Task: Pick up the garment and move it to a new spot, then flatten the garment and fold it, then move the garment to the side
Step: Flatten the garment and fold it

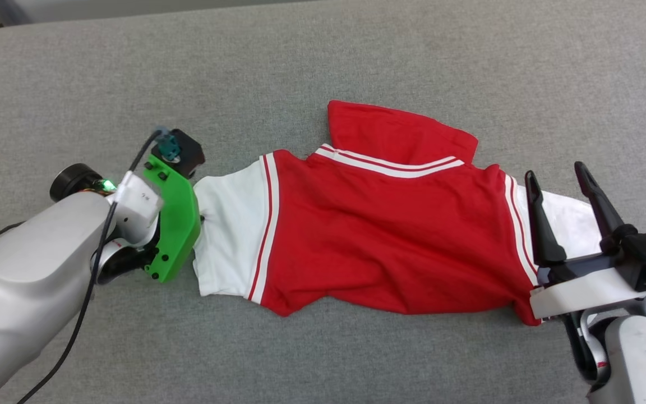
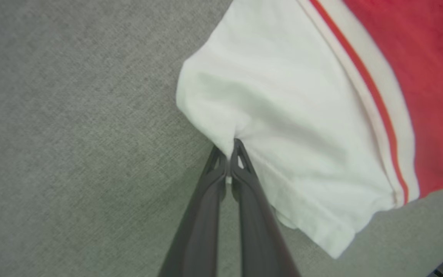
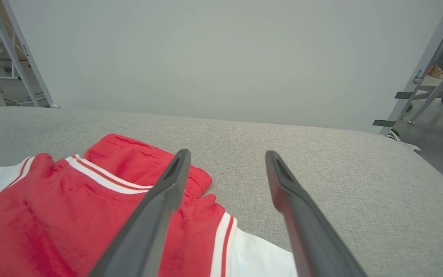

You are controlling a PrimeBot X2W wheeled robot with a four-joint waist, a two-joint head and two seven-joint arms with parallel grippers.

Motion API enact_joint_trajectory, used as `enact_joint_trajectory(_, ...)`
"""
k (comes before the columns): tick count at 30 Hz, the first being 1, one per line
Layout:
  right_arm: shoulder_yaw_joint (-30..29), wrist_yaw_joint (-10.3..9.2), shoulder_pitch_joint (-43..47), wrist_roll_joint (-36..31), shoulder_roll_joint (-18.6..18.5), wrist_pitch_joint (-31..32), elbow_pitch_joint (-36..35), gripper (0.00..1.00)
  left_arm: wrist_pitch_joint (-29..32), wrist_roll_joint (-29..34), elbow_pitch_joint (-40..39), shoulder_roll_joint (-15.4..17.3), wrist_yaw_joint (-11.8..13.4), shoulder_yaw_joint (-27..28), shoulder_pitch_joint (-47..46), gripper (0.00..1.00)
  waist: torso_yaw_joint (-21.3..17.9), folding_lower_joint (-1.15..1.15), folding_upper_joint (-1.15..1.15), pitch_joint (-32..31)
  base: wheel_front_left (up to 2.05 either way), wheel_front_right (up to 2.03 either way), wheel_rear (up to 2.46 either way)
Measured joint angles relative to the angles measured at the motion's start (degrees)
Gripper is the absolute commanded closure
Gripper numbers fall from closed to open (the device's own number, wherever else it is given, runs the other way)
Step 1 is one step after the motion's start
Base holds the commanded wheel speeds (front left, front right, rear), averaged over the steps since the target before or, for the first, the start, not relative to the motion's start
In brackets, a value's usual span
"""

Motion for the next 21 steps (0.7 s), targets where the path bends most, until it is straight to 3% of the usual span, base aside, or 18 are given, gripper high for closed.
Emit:
enact_joint_trajectory(6, -1.5, 0.0, -1.3, -0.9, -5.6, 0.0, 0.0, 0.0, -11.0, 1.7, 0.7, 2.3, 0.0, 2.3, 1.0, 1.0, 0.4, 0.0, 0.0, -2.4, 0.0, 0.0, 0.0)
enact_joint_trajectory(10, -2.1, 0.0, -2.0, -0.3, -10.7, 3.2, -0.3, 0.0, -13.9, 1.7, -2.5, 4.3, 1.7, 3.4, 2.7, 1.0, 1.0, 0.0, 0.0, -3.9, 0.0, 0.0, 0.0)
enact_joint_trajectory(14, -0.8, 0.0, -2.3, 3.7, -16.4, 11.6, -1.6, 0.0, -16.2, 1.7, -5.8, 7.4, 4.1, 4.2, 4.7, 1.0, 1.9, 0.0, 0.0, -5.0, 0.0, 0.0, 0.0)
enact_joint_trajectory(21, 6.9, 0.0, -3.3, 18.3, -31.4, 30.2, -0.9, 0.0, -18.1, 2.2, -10.2, 10.1, 7.7, 4.7, 6.8, 1.0, 3.6, 0.0, 0.0, -5.3, 0.0, 0.0, 0.0)
